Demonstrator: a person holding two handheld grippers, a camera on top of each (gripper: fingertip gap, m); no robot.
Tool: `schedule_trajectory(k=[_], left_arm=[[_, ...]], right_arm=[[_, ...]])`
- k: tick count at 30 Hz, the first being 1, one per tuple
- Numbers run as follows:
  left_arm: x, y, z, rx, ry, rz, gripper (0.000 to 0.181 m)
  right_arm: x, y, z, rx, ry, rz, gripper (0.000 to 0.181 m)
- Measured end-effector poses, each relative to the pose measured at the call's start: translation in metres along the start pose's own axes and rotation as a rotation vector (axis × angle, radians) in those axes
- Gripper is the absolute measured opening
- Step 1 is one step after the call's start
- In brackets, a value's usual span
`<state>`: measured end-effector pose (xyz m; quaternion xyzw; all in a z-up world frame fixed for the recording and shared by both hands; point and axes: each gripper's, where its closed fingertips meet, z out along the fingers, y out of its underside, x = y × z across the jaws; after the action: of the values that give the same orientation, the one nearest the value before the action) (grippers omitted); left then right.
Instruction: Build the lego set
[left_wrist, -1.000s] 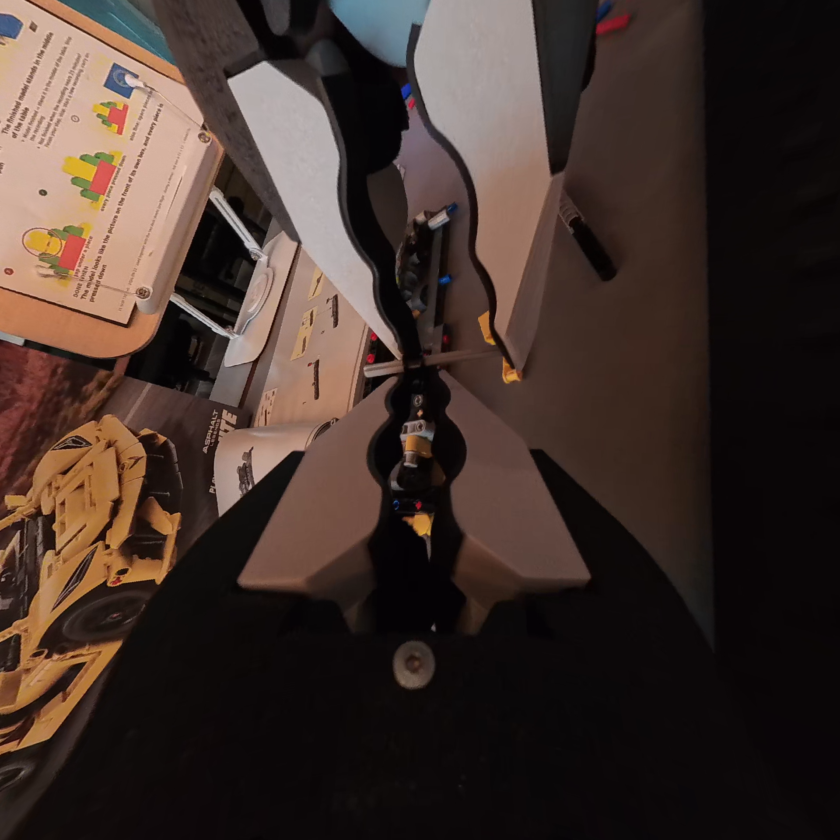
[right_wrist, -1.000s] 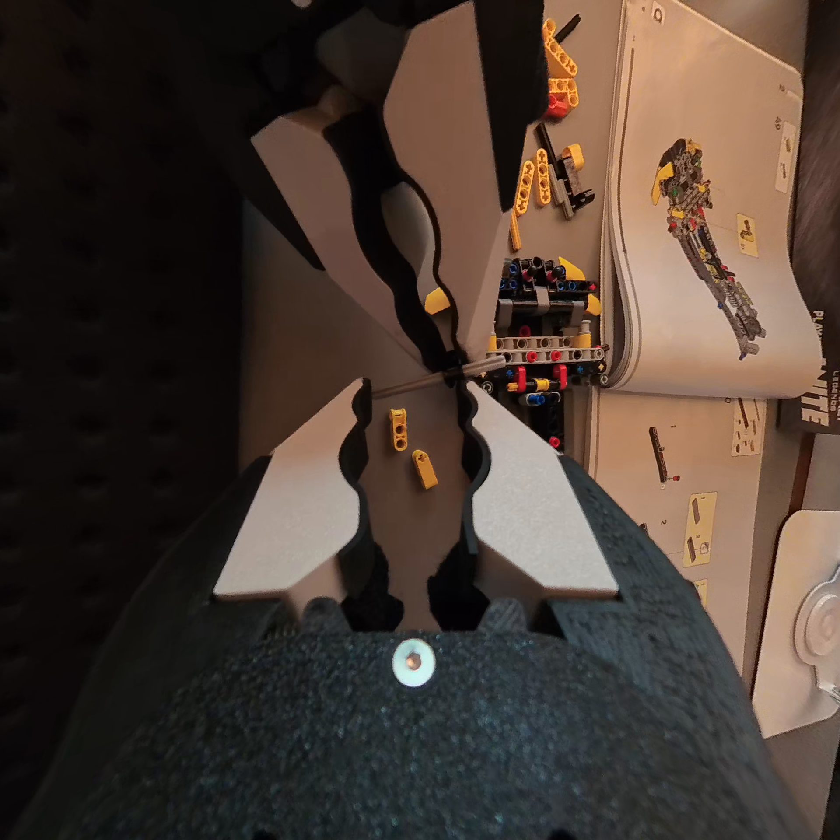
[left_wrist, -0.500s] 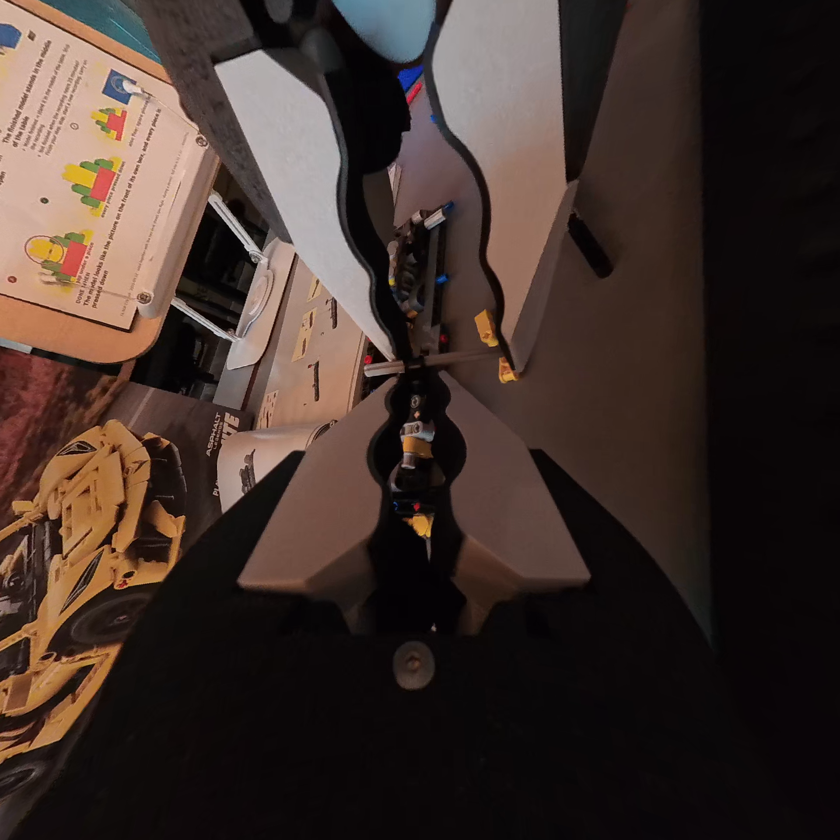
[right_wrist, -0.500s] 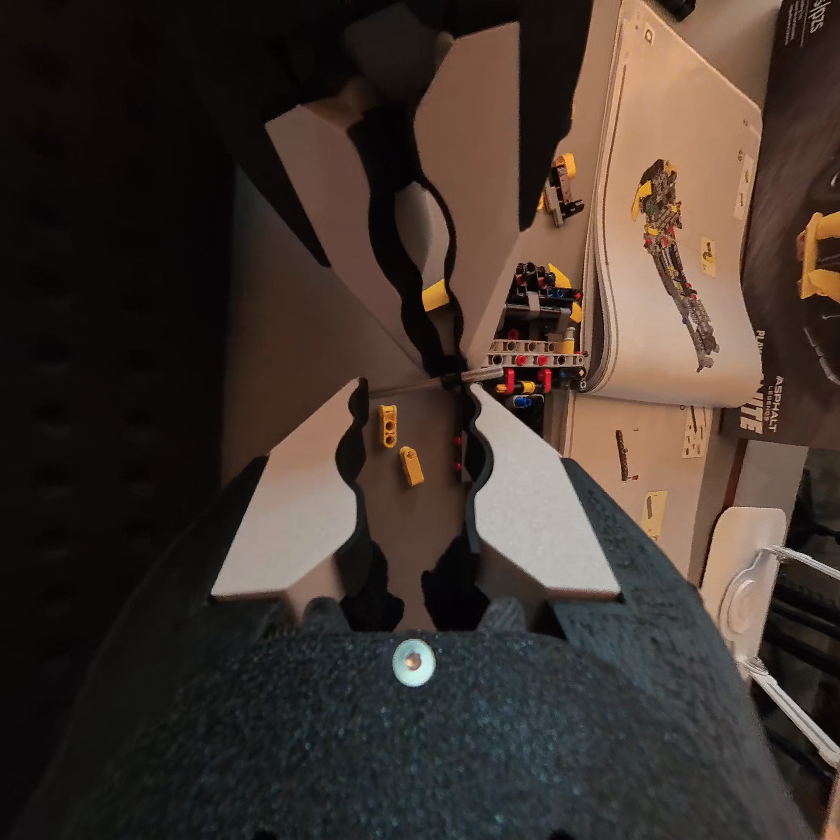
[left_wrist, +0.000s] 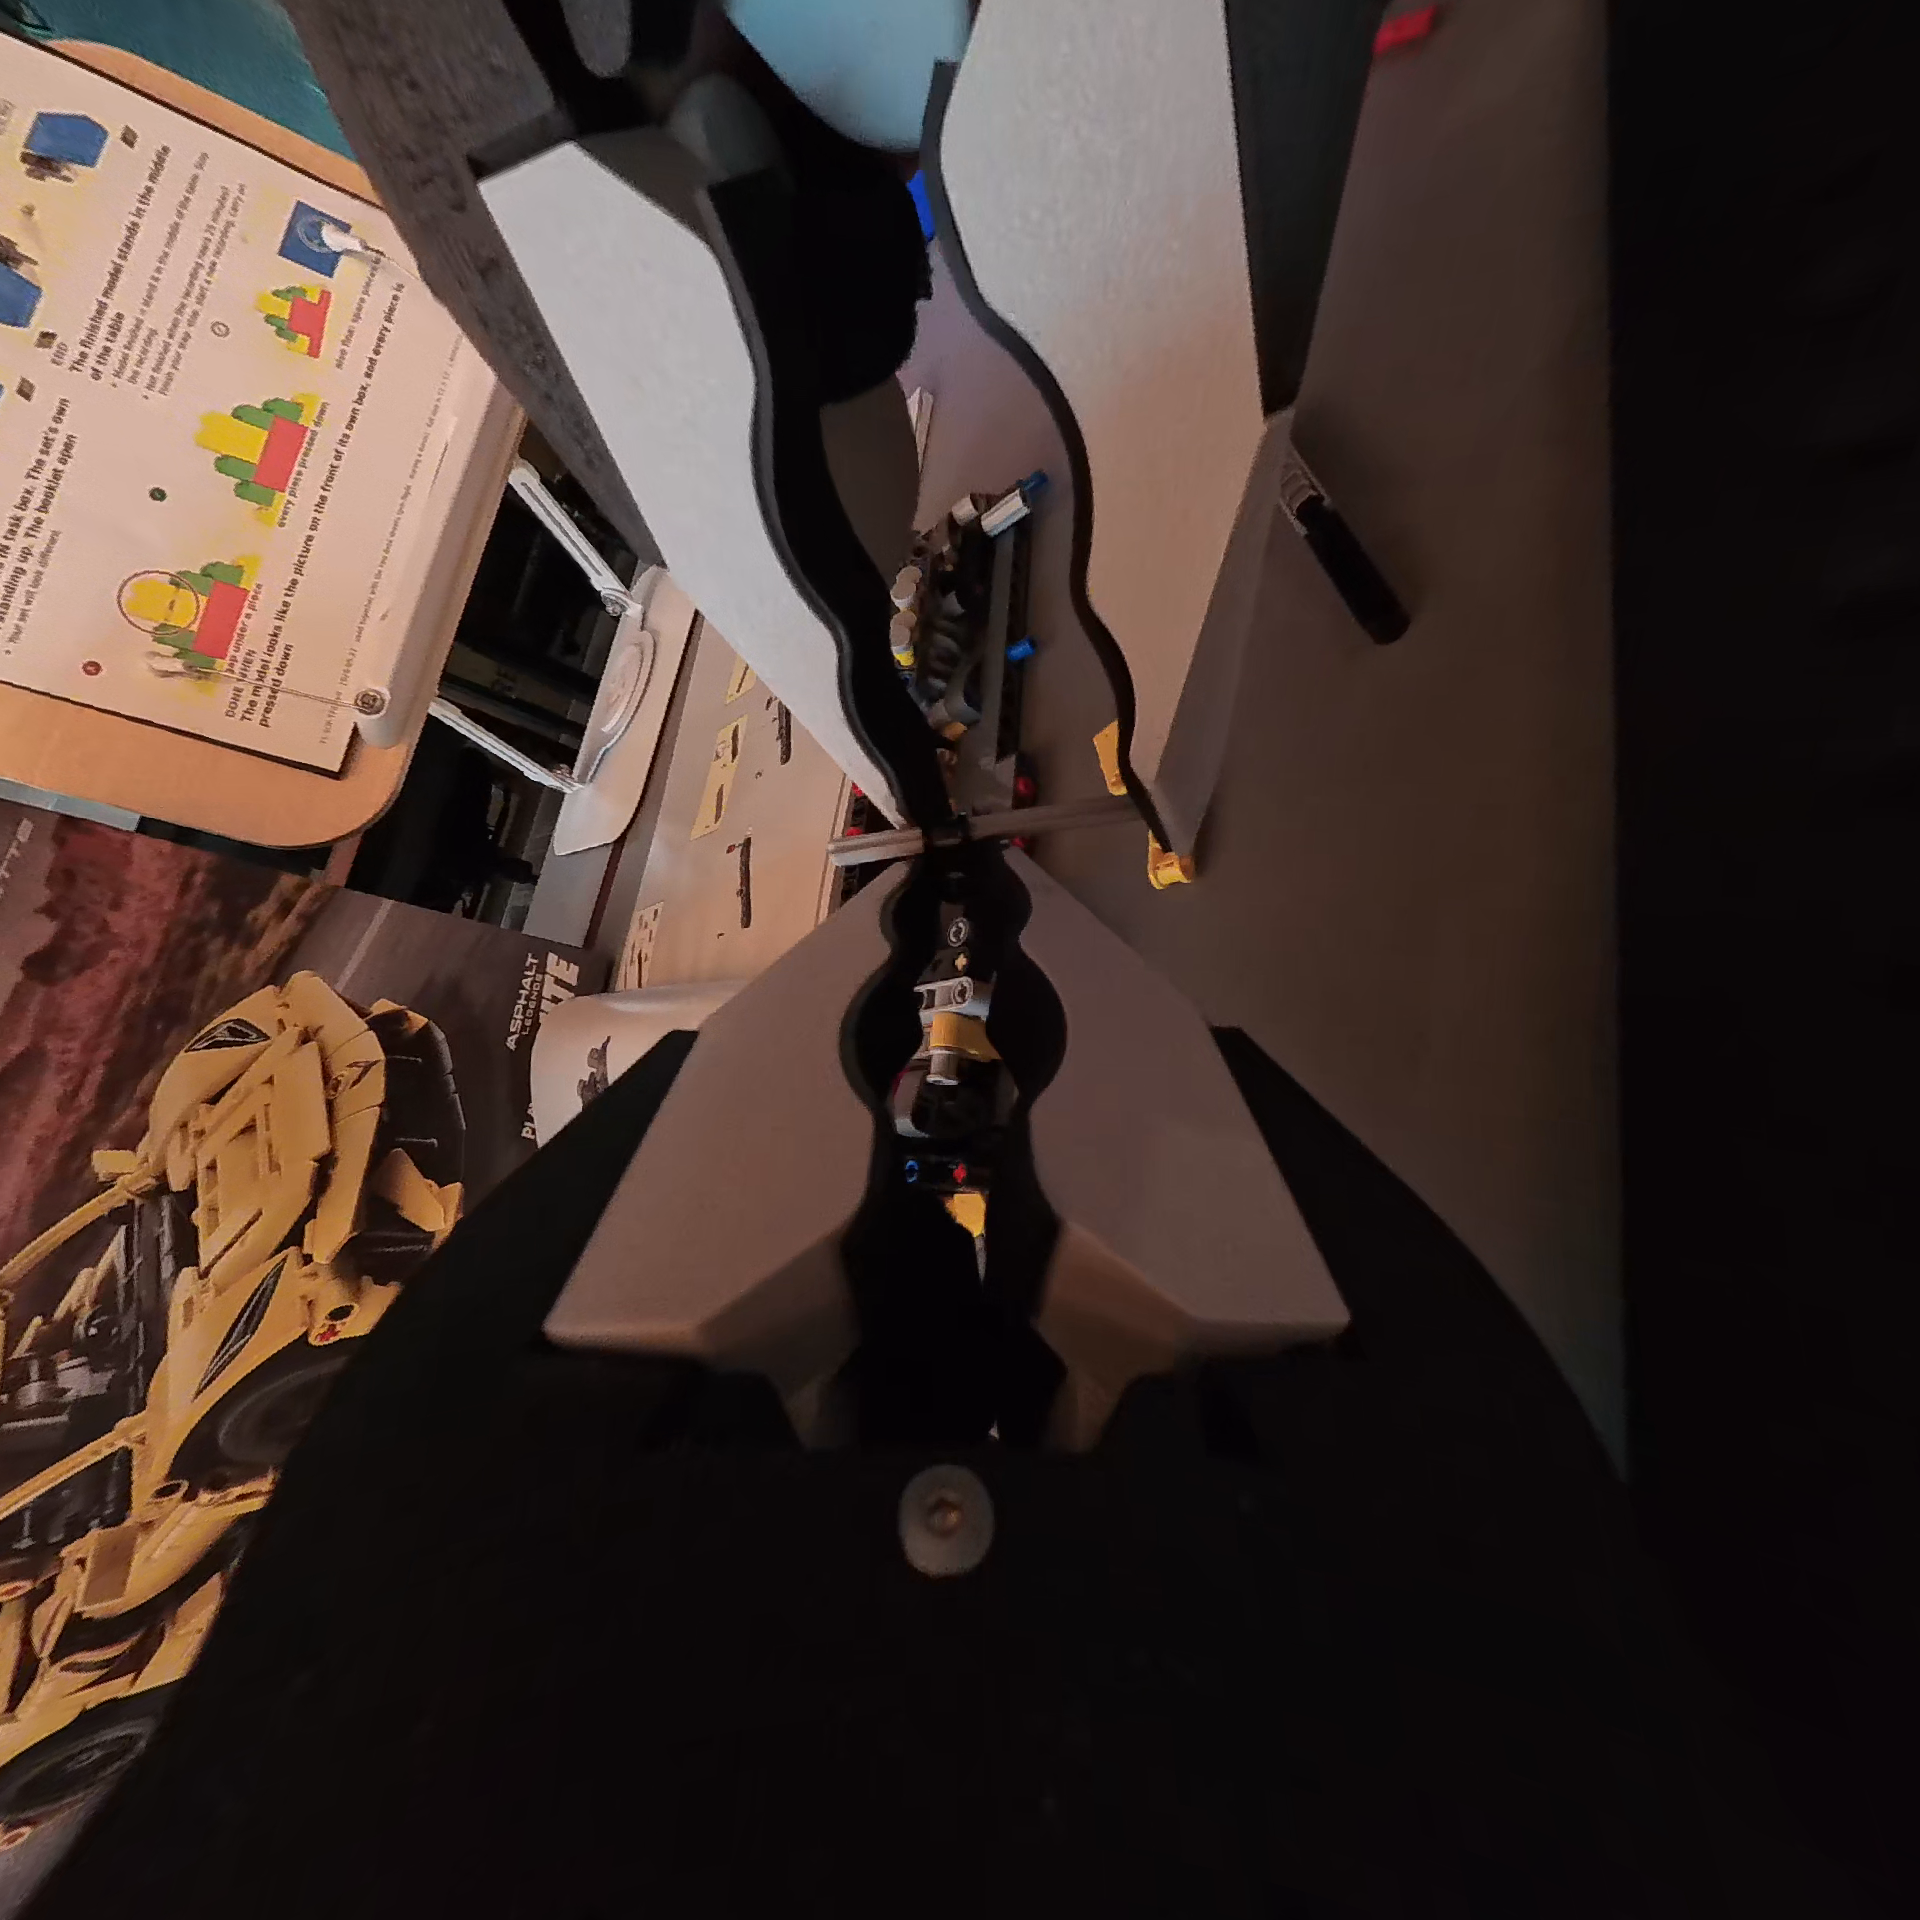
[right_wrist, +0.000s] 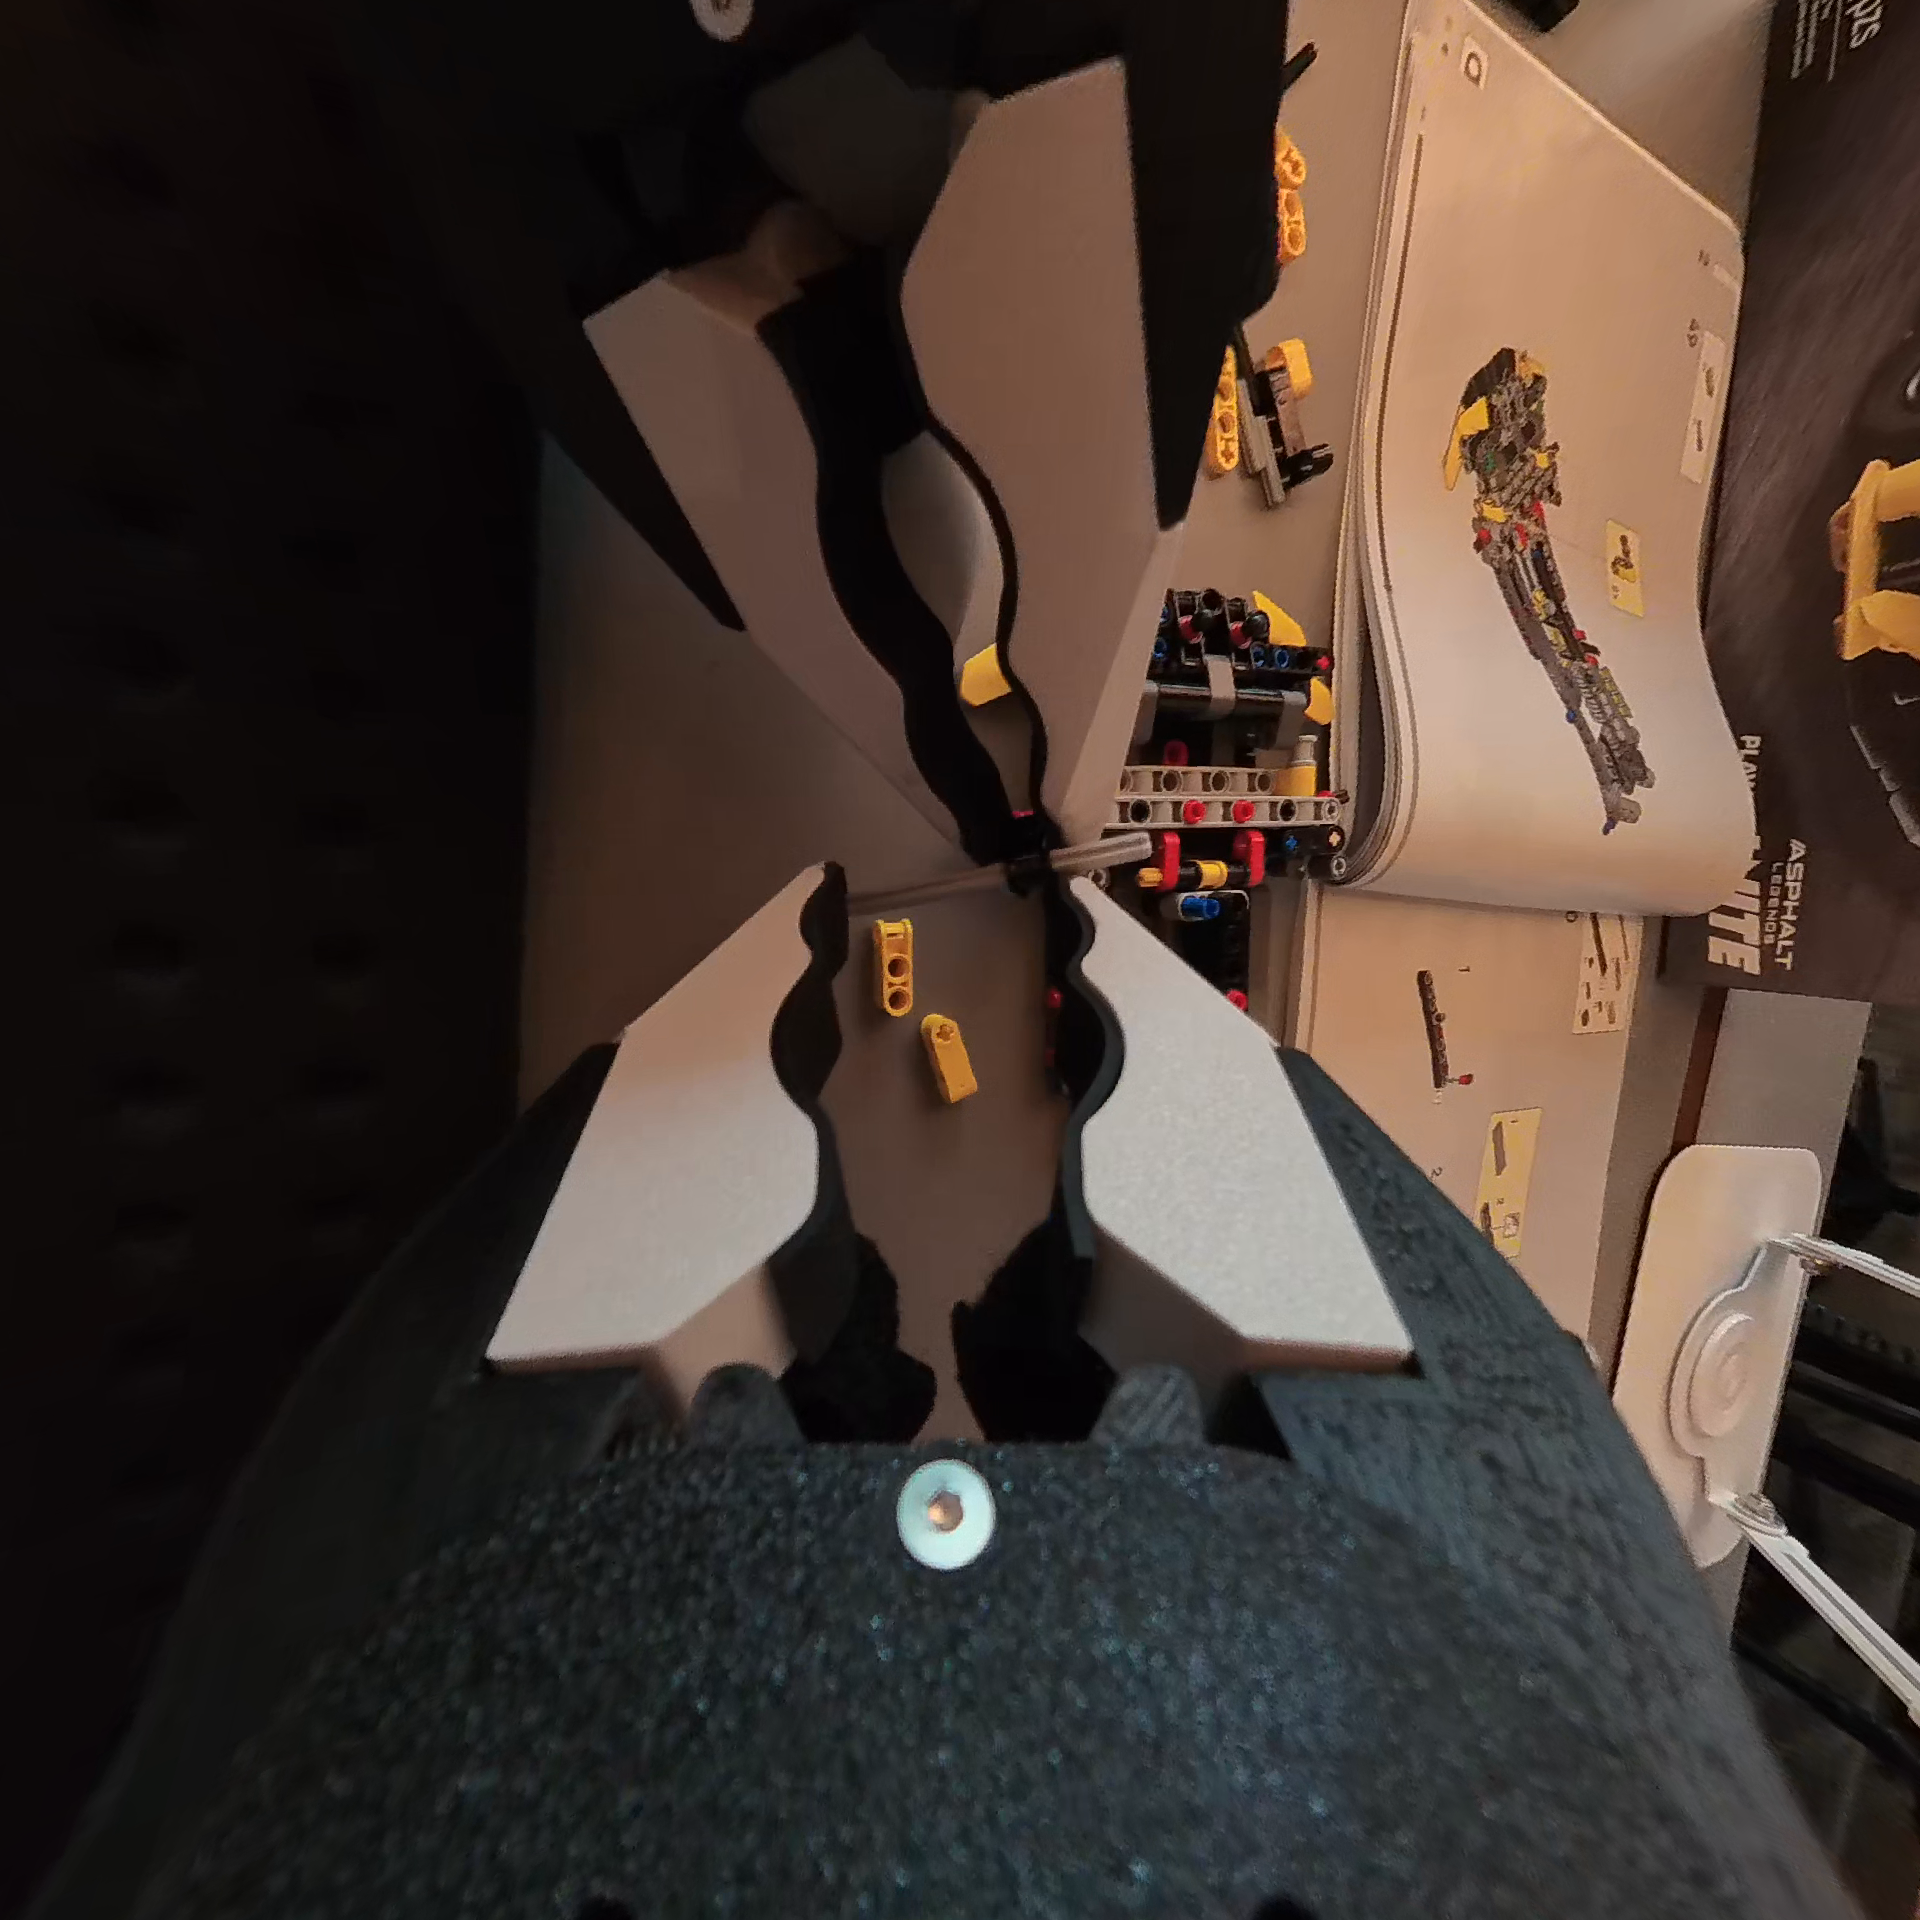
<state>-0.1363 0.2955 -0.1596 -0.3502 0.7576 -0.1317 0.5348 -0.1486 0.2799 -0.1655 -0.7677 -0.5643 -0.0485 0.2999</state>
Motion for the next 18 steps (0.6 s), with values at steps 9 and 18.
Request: schedule_trajectory(k=[9, 18], left_arm=[[0.0022, 0.0022, 0.0016, -0.014, 0.002, 0.023, 0.004], [0.0036, 0.0035, 0.0025, -0.023, 0.003, 0.037, 0.005]], right_arm=[[-0.0014, 0.0022, 0.0029, -0.002, 0.004, -0.012, 0.036], [-0.0024, 0.0023, 0.0049, 0.006, -0.010, 0.001, 0.035]])
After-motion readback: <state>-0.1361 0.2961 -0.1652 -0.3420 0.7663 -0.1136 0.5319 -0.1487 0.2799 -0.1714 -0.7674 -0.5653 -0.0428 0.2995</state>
